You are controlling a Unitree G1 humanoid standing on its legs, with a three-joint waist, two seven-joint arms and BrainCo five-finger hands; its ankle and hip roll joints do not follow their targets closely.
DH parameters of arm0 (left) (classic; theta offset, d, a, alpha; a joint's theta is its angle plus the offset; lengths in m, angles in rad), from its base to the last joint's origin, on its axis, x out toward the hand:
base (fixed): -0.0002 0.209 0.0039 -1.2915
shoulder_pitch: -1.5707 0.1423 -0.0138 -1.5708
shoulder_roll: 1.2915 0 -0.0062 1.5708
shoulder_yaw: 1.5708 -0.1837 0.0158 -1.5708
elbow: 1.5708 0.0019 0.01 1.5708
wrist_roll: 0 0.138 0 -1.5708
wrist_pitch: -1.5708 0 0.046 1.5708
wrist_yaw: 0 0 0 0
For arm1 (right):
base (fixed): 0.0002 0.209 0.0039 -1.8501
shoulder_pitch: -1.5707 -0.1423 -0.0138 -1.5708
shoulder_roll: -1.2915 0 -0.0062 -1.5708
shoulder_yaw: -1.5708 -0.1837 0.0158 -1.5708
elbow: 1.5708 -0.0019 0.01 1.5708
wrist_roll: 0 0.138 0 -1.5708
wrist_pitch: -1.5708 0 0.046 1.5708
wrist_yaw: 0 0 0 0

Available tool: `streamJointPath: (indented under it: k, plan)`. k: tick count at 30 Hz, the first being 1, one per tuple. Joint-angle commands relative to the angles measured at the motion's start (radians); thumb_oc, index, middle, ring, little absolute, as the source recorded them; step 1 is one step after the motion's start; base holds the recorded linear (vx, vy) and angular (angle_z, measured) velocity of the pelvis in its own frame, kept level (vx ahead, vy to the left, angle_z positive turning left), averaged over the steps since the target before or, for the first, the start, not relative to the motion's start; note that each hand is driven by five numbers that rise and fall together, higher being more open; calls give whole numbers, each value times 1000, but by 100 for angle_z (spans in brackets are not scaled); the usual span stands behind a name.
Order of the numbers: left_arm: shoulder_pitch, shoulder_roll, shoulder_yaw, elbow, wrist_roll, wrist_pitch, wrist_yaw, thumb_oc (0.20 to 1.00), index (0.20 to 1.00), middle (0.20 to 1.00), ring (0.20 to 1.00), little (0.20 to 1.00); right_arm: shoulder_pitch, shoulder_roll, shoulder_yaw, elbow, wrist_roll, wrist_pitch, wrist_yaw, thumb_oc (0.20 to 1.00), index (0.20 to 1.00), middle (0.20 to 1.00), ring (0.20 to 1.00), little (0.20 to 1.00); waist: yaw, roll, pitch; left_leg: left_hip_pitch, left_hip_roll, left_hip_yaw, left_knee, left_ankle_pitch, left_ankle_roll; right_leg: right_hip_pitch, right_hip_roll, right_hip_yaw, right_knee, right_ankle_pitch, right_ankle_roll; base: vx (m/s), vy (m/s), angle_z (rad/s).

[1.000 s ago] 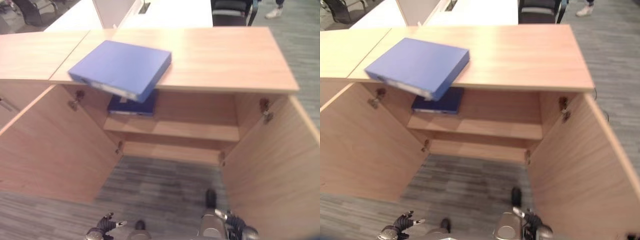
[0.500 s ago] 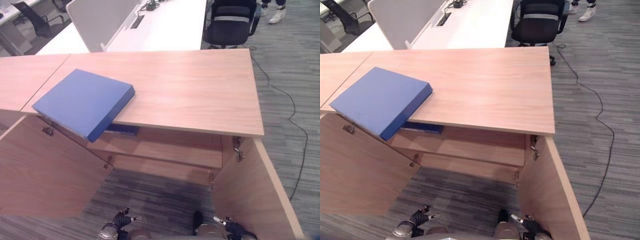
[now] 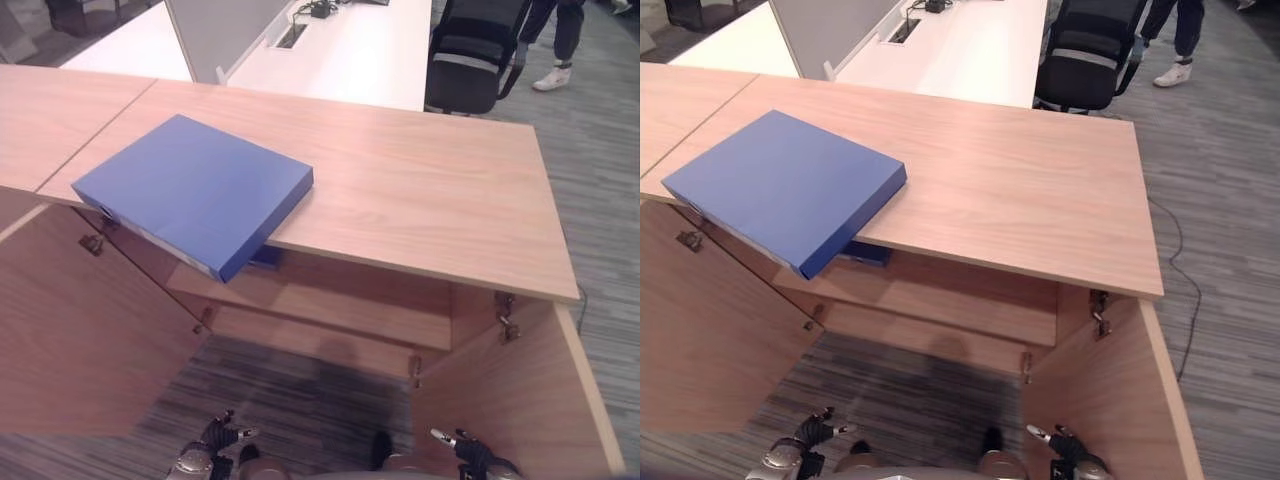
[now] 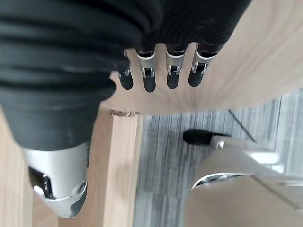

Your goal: Put the empty folder in the office cabinet

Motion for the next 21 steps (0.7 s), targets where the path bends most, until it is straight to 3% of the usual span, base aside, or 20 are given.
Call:
streamJointPath:
  k: [1,2,5,6,7,9,10,11,12,13,14,16,17,18,19,21]
  plan:
    - [-31,4,-26,11,6,-20,5,1000,1000,1000,1000,1000,-6,-17,-6,-4,15,-14,5,1000,1000,1000,1000,1000,9,2,-19,14,97,-110,49,-28,29,-3,-78,33,19,-54,105,38,259,2]
    - [-31,4,-26,12,5,-20,5,1000,1000,1000,1000,1000,-6,-17,-6,-4,15,-14,5,1000,1000,1000,1000,1000,9,2,-18,14,97,-111,51,-29,29,-2,-78,32,18,-55,105,10,275,7]
    - [-37,11,-34,5,13,-19,-2,1000,1000,1000,1000,1000,2,-11,-33,-6,24,-7,8,1000,1000,1000,1000,1000,-5,-9,-30,29,67,-85,40,-131,39,-11,-130,55,50,-38,122,-18,337,16]
    - [-40,22,-38,5,23,-21,-5,1000,1000,1000,1000,1000,5,0,-52,-18,43,-1,12,1000,1000,1000,1000,1000,-18,-28,-37,52,27,-64,14,-217,62,-35,-177,84,82,-11,140,-40,584,13]
    - [-49,39,-39,1,28,-22,-4,1000,1000,1000,1000,1000,5,20,-60,-24,65,0,15,1000,1000,1000,1000,1000,-19,-48,-33,75,-11,-41,-11,-245,89,-75,-209,131,106,37,164,-56,580,-8]
    - [-60,58,-34,1,33,-24,0,1000,1000,1000,1000,1000,0,43,-68,-30,93,2,17,1000,1000,1000,1000,1000,-16,-64,-28,102,-41,-6,-56,-251,109,-114,-229,171,95,149,169,-151,392,-30]
    - [-68,67,-29,1,28,-26,5,1000,1000,1000,1000,1000,-16,62,-59,-38,111,-3,13,1000,1000,1000,1000,1000,-10,-60,-14,109,-66,42,-82,-245,129,-180,-239,139,103,220,169,-407,568,-52]
    - [-69,73,-20,-6,14,-25,4,1000,1000,1000,1000,1000,-29,72,-45,-41,116,-7,12,1000,1000,1000,1000,1000,9,-42,2,86,-98,78,-84,-234,148,-180,-221,58,163,147,169,-375,501,-61]
    - [-69,73,-20,-6,14,-25,4,1000,1000,1000,1000,1000,-30,72,-45,-41,116,-7,11,1000,1000,1000,1000,1000,8,-45,1,82,-101,77,-84,-231,149,-183,-224,58,163,149,169,-311,432,-85]
    - [-65,76,-18,-9,14,-23,0,1000,1000,1000,1000,1000,-31,76,-38,-44,111,-8,11,1000,1000,1000,1000,1000,17,-44,6,71,-123,83,-84,-224,168,-172,-196,50,217,118,164,-284,426,-61]
    - [-57,79,-16,-12,24,-17,-11,1000,1000,1000,1000,1000,-27,81,-24,-46,104,-14,14,1000,1000,1000,1000,1000,30,-30,11,39,-157,92,-79,-199,210,-158,-103,52,320,-6,138,-346,529,-40]
    - [-48,72,-15,-5,34,-15,-15,1000,1000,1000,1000,1000,-25,80,-18,-40,100,-20,12,1000,1000,1000,1000,1000,43,-16,10,18,-182,115,-84,-178,230,-130,-19,10,373,-101,118,-242,351,-27]
    - [-48,72,-15,-5,34,-15,-15,1000,1000,1000,1000,1000,-25,79,-18,-40,100,-20,12,1000,1000,1000,1000,1000,43,-16,9,15,-181,115,-84,-175,229,-132,-18,9,371,-97,117,-156,173,-36]
    - [-43,68,-12,-1,35,-12,-17,1000,1000,1000,1000,1000,-24,79,-13,-36,92,-21,9,1000,1000,1000,1000,1000,56,-13,6,2,-191,131,-84,-168,234,-120,8,-35,371,-121,100,-120,92,-27]
    - [-30,59,-7,6,35,-10,-18,1000,1000,1000,1000,1000,-19,80,-13,-26,81,-22,4,1000,1000,1000,1000,1000,75,-25,-4,-1,-208,161,-84,-173,232,-80,6,-110,319,-145,62,-114,91,-39]
    - [-25,52,-10,9,40,-13,-22,1000,1000,1000,1000,1000,-12,77,-12,-21,79,-24,2,1000,1000,1000,1000,1000,77,-32,-11,0,-217,168,-84,-175,230,-48,8,-113,256,-139,56,-22,13,-62]
